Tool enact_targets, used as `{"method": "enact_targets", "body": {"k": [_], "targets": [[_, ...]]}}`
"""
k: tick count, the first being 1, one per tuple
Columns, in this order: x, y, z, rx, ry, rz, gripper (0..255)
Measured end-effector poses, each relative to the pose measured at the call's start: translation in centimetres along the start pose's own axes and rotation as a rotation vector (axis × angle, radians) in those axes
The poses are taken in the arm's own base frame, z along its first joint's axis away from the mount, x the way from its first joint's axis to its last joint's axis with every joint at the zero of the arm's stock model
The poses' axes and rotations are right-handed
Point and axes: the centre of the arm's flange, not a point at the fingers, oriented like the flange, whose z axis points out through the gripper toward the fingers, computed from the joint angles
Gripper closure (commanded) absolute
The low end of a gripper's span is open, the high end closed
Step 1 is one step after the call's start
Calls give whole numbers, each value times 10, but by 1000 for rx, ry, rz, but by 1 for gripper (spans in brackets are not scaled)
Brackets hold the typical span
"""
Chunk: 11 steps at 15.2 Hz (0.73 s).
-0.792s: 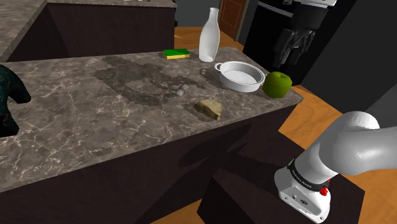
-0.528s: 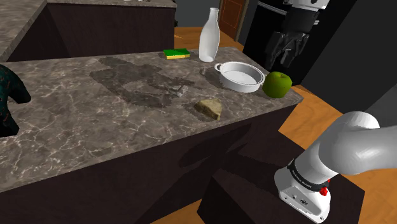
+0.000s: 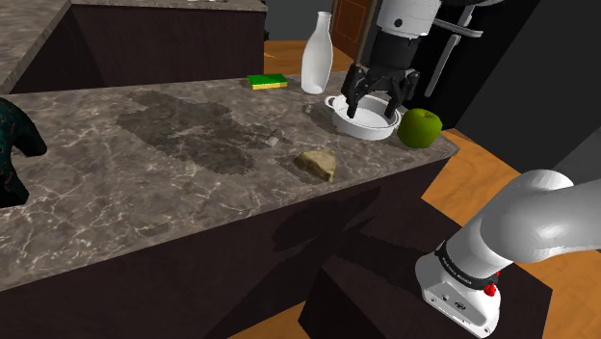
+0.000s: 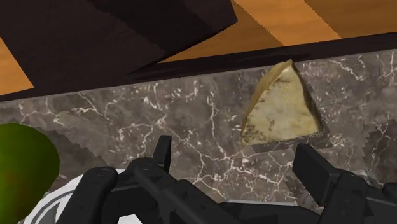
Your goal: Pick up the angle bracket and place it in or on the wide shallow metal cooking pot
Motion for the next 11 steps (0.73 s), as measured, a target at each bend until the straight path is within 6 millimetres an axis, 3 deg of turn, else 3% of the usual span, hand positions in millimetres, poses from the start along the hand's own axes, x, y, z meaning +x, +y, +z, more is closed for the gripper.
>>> {"method": "enact_targets", "body": {"k": [5, 11], "targets": [[16, -58, 24, -8, 19, 169, 0], [55, -122, 58, -15, 41, 373, 0]]}}
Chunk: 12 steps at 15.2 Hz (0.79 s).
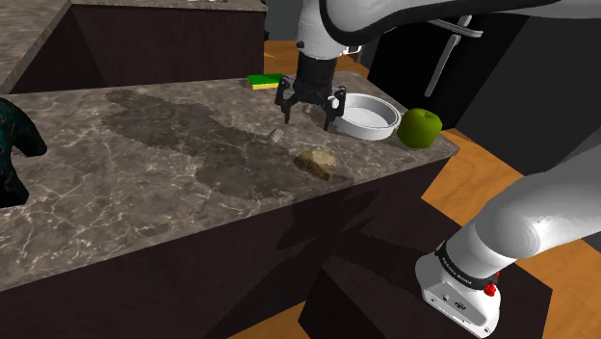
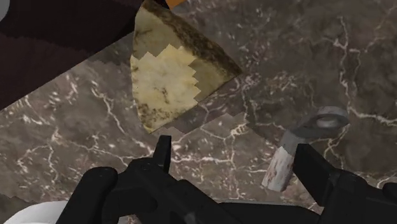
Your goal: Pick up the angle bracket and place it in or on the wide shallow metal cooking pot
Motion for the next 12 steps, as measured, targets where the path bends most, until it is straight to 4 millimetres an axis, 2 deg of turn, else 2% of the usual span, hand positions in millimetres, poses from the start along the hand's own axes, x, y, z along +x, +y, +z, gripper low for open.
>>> {"method": "enact_targets", "body": {"k": [3, 7, 9, 12], "targets": [[10, -34, 15, -3, 11, 100, 0], [34, -78, 33, -9, 25, 238, 0], [37, -88, 41, -10, 29, 275, 0], [40, -91, 57, -10, 30, 287, 0]]}}
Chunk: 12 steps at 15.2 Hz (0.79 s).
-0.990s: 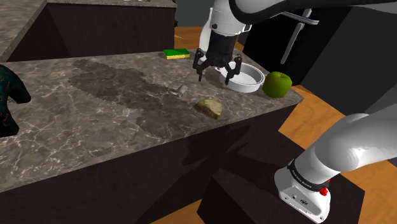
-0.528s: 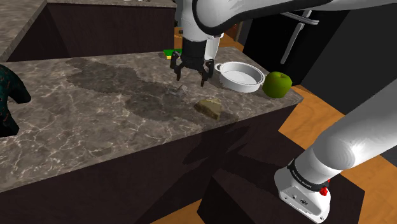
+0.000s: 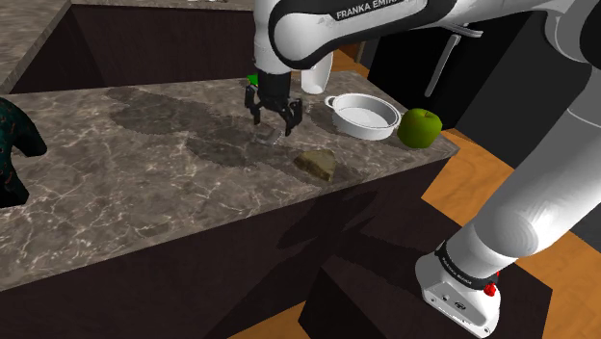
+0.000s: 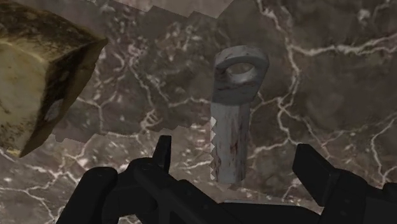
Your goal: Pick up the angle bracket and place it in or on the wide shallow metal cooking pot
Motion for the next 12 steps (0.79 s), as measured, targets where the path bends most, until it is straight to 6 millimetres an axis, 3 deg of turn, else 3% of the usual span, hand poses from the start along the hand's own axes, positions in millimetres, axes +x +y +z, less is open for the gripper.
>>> {"method": "enact_targets", "body": {"k": [5, 10, 11, 12], "targets": [[0, -1, 22, 0, 0, 2, 0], [0, -1, 24, 0, 0, 2, 0], [0, -1, 24, 0, 0, 2, 255], [0, -1, 24, 0, 0, 2, 255]]}}
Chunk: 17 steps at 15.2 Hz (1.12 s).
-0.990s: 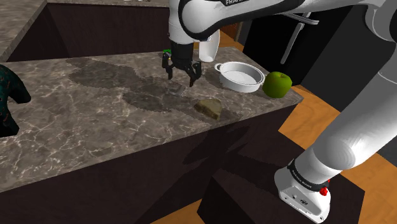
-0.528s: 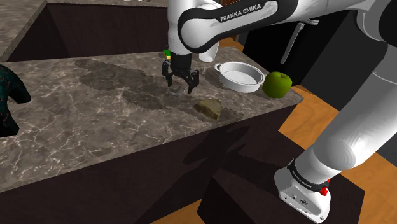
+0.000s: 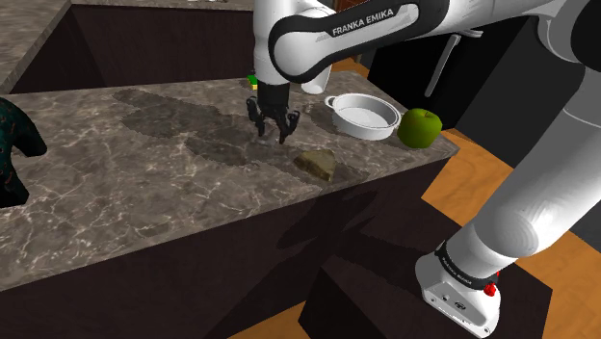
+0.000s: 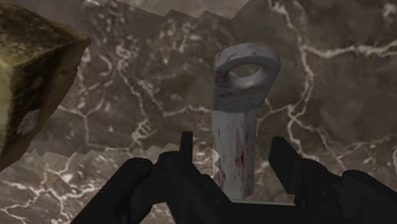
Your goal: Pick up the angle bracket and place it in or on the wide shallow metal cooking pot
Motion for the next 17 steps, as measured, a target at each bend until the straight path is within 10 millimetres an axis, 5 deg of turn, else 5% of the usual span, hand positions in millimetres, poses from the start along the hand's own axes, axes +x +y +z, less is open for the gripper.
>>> {"method": "enact_targets", "body": {"k": [8, 9, 17], "targets": [[0, 0, 0, 1, 0, 0, 255], [0, 0, -1, 1, 0, 0, 0], [-56, 15, -29, 41, -54, 69, 0]]}}
